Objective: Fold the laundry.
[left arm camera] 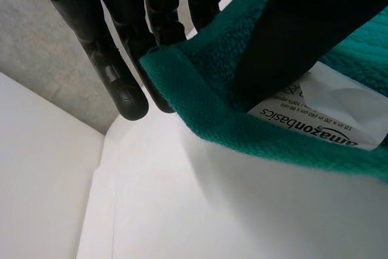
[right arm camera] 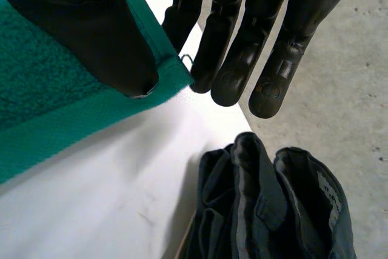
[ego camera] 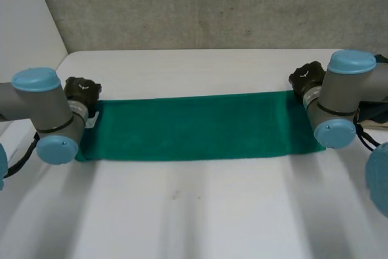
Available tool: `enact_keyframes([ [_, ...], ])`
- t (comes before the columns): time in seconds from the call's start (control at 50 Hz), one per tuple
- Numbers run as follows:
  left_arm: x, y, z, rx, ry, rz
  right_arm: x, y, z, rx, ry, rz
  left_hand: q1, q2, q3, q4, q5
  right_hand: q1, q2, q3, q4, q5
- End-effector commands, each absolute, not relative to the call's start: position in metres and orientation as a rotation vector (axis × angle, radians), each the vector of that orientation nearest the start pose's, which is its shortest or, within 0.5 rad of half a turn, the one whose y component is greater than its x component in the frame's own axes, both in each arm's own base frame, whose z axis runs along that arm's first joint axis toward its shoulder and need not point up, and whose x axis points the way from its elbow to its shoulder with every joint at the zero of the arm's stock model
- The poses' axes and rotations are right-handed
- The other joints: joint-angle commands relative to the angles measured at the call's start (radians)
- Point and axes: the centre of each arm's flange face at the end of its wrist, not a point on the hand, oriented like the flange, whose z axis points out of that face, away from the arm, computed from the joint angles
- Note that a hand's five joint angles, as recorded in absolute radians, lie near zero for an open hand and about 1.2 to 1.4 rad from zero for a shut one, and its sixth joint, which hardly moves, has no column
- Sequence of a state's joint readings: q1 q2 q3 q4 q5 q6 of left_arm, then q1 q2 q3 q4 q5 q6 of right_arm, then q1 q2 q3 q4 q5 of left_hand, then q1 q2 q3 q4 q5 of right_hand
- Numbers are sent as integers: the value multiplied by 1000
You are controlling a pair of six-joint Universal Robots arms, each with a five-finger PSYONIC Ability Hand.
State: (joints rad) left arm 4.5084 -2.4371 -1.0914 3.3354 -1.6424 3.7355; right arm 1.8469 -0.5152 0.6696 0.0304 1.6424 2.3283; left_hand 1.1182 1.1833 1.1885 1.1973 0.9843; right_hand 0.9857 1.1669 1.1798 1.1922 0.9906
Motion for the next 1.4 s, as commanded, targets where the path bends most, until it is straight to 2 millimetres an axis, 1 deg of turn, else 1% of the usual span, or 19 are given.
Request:
enact_keyframes([
  [0.02, -237, -414, 132, 840, 2000, -1878, 260, -450, 142, -1298, 2477, -2264, -944, -1009, -1014, -1023, -984, -811, -992, -1005, -1018, -991],
  [0.04, -240, -411, 132, 849, 1995, -1887, 267, -444, 150, -1279, 2457, -2282, -938, -1003, -1008, -1017, -978, -811, -992, -1005, -1018, -991],
  [0.1, -246, -402, 140, 851, 1967, -1931, 269, -438, 168, -1223, 2431, -2307, -944, -1009, -1014, -1023, -984, -811, -992, -1005, -1018, -991],
  [0.2, -235, -390, 161, 811, 1956, -1948, 263, -407, 232, -993, 2316, -2326, -944, -1009, -1014, -1023, -984, -811, -992, -1005, -1018, -991],
  [0.26, -227, -382, 166, 799, 1971, -1932, 257, -394, 244, -978, 2269, -2280, -944, -1009, -1014, -1023, -984, -811, -992, -1005, -1018, -991],
  [0.34, -219, -362, 175, 799, 1987, -1915, 241, -375, 237, -1030, 2278, -2137, -944, -1009, -1014, -1023, -984, -811, -992, -1005, -1018, -991],
  [0.44, -214, -326, 174, 859, 2049, -1891, 210, -352, 208, -1047, 2415, -1885, -944, -1009, -1014, -1023, -984, -811, -992, -1005, -1018, -991],
  [0.52, -216, -308, 172, 900, 2106, -1916, 200, -341, 184, -1049, 2486, -1749, -944, -1009, -1014, -1023, -984, -696, -877, -890, -902, -875],
  [0.66, -215, -305, 170, 865, 2166, -1934, 195, -346, 137, -1055, 2527, -1614, -944, -1009, -1014, -1023, -984, -528, -710, -722, -735, -708],
  [0.78, -212, -307, 168, 851, 2174, -1930, 196, -355, 124, -1070, 2507, -1633, -944, -1009, -1014, -1023, -984, -349, -530, -543, -556, -529],
  [0.88, -212, -306, 167, 855, 2180, -1924, 196, -365, 120, -1063, 2488, -1697, -944, -1009, -1014, -1023, -984, -129, -311, -323, -336, -309],
  [0.9, -212, -306, 167, 855, 2180, -1924, 196, -368, 118, -1061, 2485, -1711, -944, -1009, -1014, -1023, -984, 214, 33, 20, 8, 35],
  [0.92, -212, -306, 167, 855, 2180, -1924, 196, -369, 117, -1059, 2487, -1716, -944, -1009, -1014, -1023, -984, 409, 227, 215, 202, 229],
  [1.02, -213, -306, 166, 855, 2181, -1922, 180, -376, 122, -1000, 2528, -1779, -944, -1009, -1014, -1023, -984, 411, 229, 217, 204, 231],
  [1.12, -212, -305, 169, 849, 2172, -1931, 167, -367, 137, -970, 2554, -1804, -944, -1009, -1014, -1023, -984, 411, 229, 217, 204, 231],
  [1.18, -211, -306, 174, 843, 2160, -1943, 149, -360, 155, -931, 2578, -1854, -944, -1009, -1014, -1023, -984, 411, 229, 217, 204, 231],
  [1.26, -208, -306, 177, 831, 2154, -1946, 117, -359, 159, -917, 2672, -1871, -944, -1009, -1014, -1023, -984, 411, 229, 217, 204, 231],
  [1.36, -207, -302, 179, 825, 2155, -1949, 73, -369, 163, -1026, 2806, -1920, -944, -1009, -1014, -1023, -984, 411, 229, 217, 204, 231],
  [1.4, -206, -302, 179, 823, 2158, -1950, 72, -371, 166, -1067, 2808, -1942, -944, -1009, -1014, -1023, -984, 411, 229, 217, 204, 231],
])
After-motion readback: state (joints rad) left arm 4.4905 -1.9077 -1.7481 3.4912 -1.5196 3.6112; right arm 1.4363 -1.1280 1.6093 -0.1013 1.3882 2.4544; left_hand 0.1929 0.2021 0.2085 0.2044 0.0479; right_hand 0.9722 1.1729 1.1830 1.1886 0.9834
